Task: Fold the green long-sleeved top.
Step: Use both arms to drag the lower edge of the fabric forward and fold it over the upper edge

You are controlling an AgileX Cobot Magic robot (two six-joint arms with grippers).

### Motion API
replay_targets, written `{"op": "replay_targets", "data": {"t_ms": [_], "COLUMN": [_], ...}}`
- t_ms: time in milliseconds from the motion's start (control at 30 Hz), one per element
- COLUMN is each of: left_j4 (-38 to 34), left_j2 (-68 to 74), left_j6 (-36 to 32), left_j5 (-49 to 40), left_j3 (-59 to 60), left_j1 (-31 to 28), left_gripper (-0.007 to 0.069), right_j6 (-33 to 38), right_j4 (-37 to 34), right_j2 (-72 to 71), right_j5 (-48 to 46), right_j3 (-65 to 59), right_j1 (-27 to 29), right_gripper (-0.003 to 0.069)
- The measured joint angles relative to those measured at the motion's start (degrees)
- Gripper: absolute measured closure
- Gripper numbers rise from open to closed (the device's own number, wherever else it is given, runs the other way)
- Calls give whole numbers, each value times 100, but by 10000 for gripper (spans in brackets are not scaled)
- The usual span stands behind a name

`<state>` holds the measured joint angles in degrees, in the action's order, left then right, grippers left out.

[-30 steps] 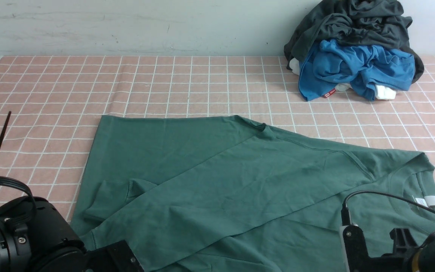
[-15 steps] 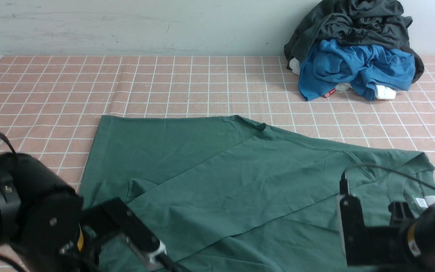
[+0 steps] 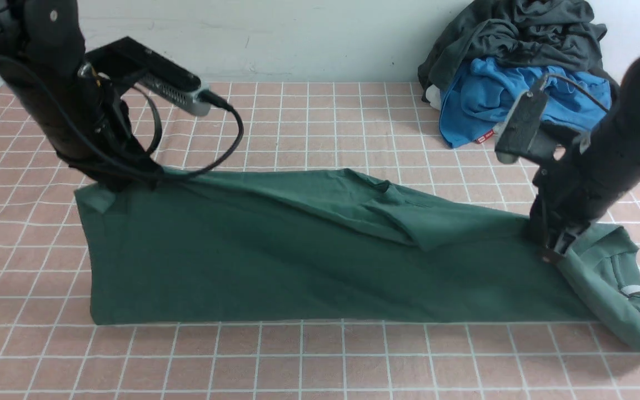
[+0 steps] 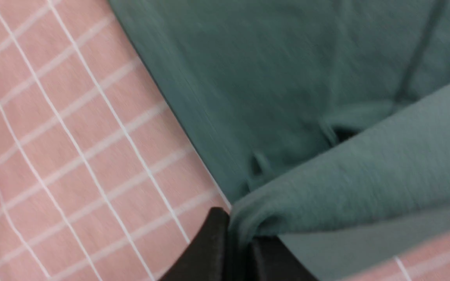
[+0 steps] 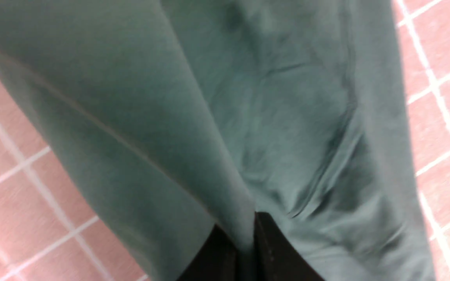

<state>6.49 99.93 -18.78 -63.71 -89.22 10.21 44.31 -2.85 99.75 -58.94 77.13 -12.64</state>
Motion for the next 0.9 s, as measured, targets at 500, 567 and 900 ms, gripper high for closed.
{"op": "replay_targets", "data": {"t_ms": [500,567,900], "left_j4": [-264,-270,-289], "left_j2": [2845,3114,3556], "left_j6": [-171,-171,-25], "left_j5": [-27,68,428], "left_j3": [-2896,-3076,-3267], "left_j1": [-229,-229,-347], "left_gripper": [608,608,480], "right_j6": [-511,-729,-2187], "right_j4": [451,431,671], "right_j2": [2247,2495,2980], "right_j5": [-255,-170,567], "right_j3": [2689,2899,3084], "right_j1": [340,398,491], "right_gripper": [641,627,375]}}
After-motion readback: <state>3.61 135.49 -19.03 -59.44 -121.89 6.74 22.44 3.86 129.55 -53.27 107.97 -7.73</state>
